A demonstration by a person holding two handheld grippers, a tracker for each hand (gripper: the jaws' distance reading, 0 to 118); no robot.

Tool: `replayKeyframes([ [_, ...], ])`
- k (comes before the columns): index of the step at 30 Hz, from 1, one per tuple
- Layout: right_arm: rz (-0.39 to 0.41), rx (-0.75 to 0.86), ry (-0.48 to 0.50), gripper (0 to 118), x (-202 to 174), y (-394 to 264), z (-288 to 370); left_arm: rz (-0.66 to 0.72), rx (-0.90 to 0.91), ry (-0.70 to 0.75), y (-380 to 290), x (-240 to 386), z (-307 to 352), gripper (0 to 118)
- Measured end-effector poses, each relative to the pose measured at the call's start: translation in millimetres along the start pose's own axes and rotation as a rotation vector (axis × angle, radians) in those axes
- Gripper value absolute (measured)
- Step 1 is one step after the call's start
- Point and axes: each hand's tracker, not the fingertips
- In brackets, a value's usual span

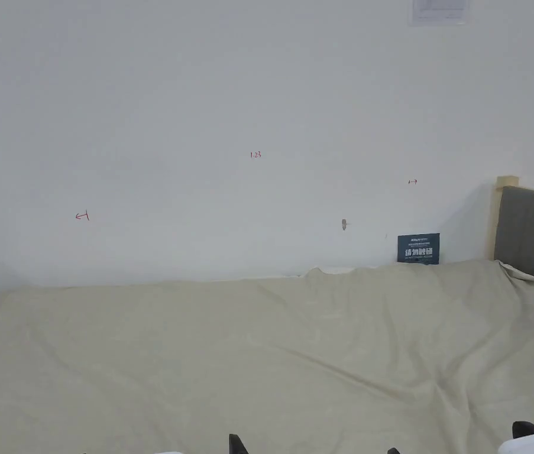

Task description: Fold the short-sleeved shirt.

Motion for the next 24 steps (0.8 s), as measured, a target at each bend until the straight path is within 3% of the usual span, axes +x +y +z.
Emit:
replayKeyframes([
  [24, -0.002, -0.009, 0.004, 118, -2.8, -1.9, -2.2, 0.046, -0.063, -0.031, 2.3, -7.8, -3.7, 118],
])
